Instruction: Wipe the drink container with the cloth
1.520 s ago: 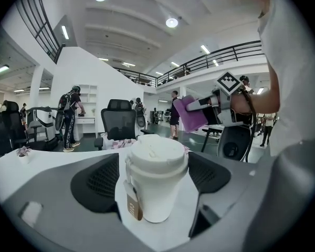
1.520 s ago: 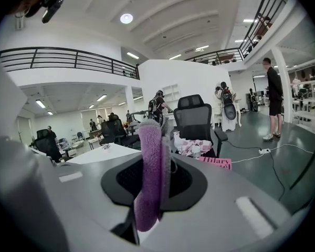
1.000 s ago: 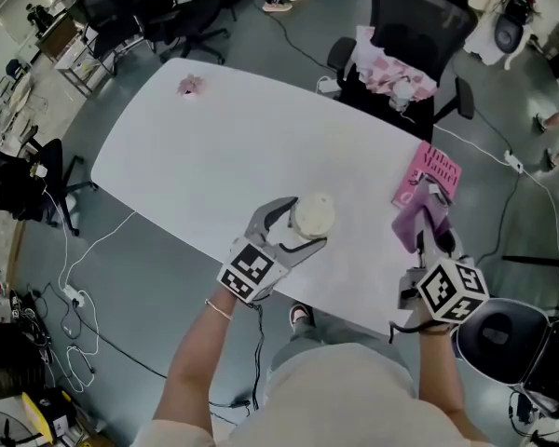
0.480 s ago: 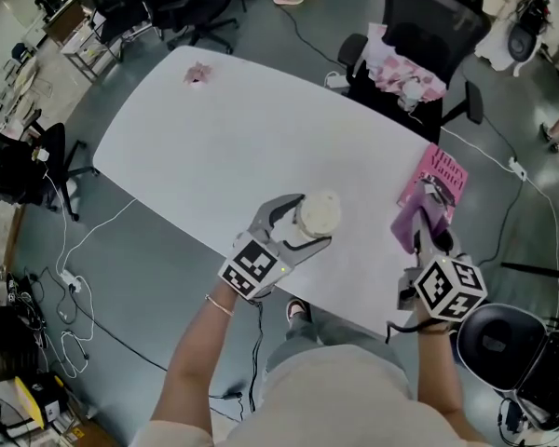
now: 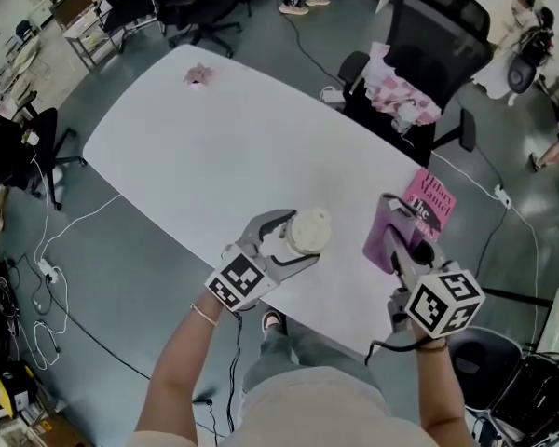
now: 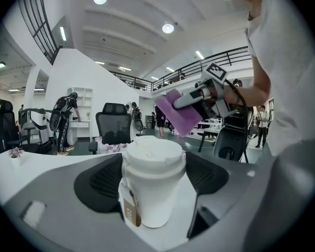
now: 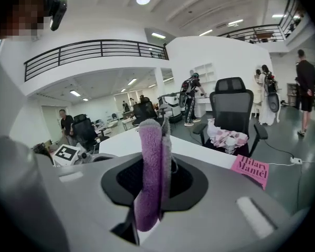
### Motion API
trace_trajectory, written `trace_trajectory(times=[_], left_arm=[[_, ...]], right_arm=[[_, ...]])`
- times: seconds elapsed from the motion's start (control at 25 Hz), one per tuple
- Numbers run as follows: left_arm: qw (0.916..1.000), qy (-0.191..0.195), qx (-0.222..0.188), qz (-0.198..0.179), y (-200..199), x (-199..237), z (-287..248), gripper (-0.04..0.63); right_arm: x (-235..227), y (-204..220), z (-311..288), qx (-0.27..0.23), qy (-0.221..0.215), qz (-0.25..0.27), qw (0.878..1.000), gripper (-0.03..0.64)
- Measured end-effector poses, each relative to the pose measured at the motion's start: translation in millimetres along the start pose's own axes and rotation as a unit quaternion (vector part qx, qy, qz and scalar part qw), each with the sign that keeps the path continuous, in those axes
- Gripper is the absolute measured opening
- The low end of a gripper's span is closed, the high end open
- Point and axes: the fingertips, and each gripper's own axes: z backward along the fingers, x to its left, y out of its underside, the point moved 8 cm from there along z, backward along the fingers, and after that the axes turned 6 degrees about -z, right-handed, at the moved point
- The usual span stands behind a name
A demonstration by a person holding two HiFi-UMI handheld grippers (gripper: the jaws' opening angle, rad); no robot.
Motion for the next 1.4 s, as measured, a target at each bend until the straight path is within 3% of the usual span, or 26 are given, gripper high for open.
trace_trajectory(times=[0.4, 0.64, 1.04, 1.4], left_arm=[[0.9999, -0.003, -0.013, -0.003, 3, 1, -1, 0.379], [0.9998, -0.006, -0.017, -0.002, 5, 1, -2, 0.377], [0.9998, -0.004, -0.022, 0.001, 6, 0, -1, 0.377], [0.9997, -0.004, -0.024, 0.001, 6, 0, -2, 0.377]], right_arm=[[21, -12, -21, 0.072, -0.076, 0.024, 0.994, 0.069], [42, -21, -34, 0.129, -0.11, 0.094, 0.981, 0.069], [82, -27, -53, 0.225, -0.192, 0.193, 0.936, 0.069], [93, -21, -81, 0.31, -0.221, 0.241, 0.893, 0.069]])
